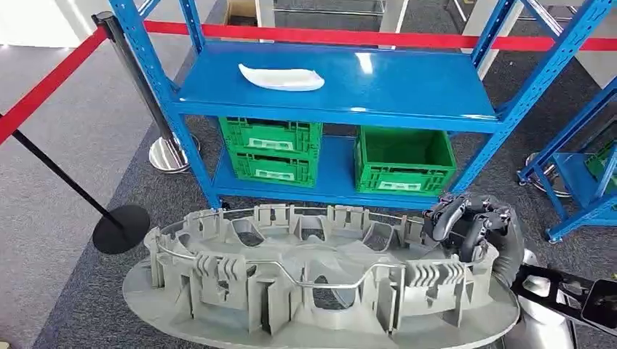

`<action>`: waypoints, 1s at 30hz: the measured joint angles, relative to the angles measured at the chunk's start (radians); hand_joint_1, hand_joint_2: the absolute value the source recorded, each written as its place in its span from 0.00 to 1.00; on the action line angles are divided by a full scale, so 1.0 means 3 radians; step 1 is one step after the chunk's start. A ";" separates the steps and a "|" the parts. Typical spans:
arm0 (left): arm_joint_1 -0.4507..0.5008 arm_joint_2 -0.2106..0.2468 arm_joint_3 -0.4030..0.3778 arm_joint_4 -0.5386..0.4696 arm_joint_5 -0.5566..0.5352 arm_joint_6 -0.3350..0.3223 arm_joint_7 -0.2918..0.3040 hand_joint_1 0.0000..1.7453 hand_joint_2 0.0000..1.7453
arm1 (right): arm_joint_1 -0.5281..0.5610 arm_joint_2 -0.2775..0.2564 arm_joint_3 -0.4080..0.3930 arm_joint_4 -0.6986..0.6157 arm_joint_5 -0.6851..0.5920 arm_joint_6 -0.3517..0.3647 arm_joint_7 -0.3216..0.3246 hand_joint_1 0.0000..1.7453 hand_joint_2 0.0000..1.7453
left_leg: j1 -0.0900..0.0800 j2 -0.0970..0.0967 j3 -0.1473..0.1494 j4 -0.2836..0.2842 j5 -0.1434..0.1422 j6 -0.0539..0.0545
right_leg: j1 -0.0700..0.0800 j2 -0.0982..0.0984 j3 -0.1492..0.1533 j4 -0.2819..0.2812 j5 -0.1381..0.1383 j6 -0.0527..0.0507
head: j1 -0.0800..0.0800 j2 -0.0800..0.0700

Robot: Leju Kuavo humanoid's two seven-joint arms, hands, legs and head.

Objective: Take the parts from the cabinet and place them on the table.

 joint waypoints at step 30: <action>0.0014 -0.0062 0.0224 -0.0001 0.0088 0.0088 0.0086 0.00 1.00 | -0.0124 -0.0013 -0.0187 0.0009 -0.0108 0.0013 0.0208 1.00 1.00 | 0.0044 0.0023 0.0086 -0.0005 -0.0076 -0.0040 | 0.0026 0.0050 -0.0024 -0.0034 -0.0135 -0.0002 | -0.0003 0.0000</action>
